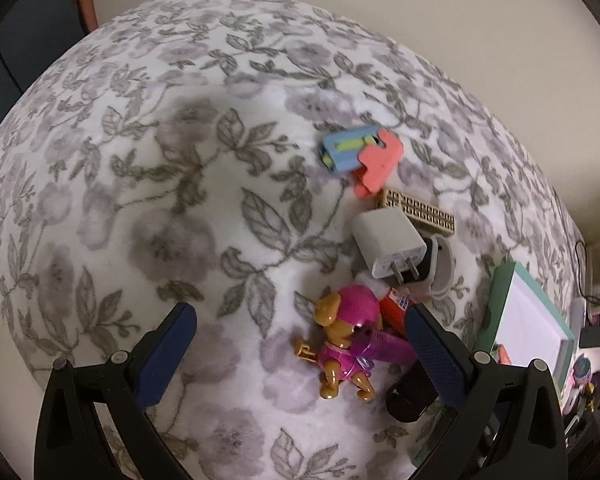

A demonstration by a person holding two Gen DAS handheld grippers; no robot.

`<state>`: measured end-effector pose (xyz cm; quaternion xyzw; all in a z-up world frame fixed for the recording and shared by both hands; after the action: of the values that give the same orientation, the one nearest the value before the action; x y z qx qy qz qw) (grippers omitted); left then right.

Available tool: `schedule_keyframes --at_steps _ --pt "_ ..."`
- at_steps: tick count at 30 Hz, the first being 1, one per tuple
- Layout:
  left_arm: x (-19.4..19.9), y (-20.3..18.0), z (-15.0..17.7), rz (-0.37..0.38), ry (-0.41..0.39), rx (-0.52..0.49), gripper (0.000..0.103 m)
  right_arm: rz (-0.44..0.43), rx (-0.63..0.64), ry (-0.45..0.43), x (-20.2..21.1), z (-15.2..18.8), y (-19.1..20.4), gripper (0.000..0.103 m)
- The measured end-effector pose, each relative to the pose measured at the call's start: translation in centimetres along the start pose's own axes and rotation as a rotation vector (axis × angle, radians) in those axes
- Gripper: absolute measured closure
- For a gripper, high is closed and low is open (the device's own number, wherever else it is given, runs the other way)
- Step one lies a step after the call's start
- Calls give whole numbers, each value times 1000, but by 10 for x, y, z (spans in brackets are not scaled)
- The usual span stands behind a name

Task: Organize rigid objects
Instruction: 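Grasp the black toy car with the right gripper while the left gripper grasps the pink dog figure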

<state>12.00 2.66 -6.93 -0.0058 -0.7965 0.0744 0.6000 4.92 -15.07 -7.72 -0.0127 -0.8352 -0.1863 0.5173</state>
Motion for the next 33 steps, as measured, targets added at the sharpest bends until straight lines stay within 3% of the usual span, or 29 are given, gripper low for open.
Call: schedule_keyframes --at_steps 3,21,23,24,27,31,33 --pt "-5 -3 2 1 22 -6 0 -12 -4 -9 3 -2 1 48" --pt "-29 -17 2 -24 54 -43 1 -28 3 95 -32 11 6 57" --pt "-33 -17 2 -21 62 -45 7 -24 10 95 -33 11 7 57" --pt "-35 -17 3 -19 67 -47 14 -25 11 95 -34 11 8 58" --pt "-41 -20 5 9 82 -51 20 -21 22 101 -37 12 10 58" --pt "-46 -25 8 56 105 -65 45 -6 41 104 -41 12 15 58" --pt "-48 -28 10 60 108 -80 52 -1 51 104 -42 12 17 58"
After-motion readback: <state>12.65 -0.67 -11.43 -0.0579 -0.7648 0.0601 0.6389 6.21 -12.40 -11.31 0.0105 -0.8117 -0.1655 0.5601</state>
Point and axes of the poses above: each gripper's, at about its wrist camera, not at the fingertips, and x roughly against the way its jaws point, y to its left, z to its underside, the point moved 3 cm from there along -x, roughly the way its jaws point, and after that the axes turned 2 degrees about -z, right-handed, at the moved point
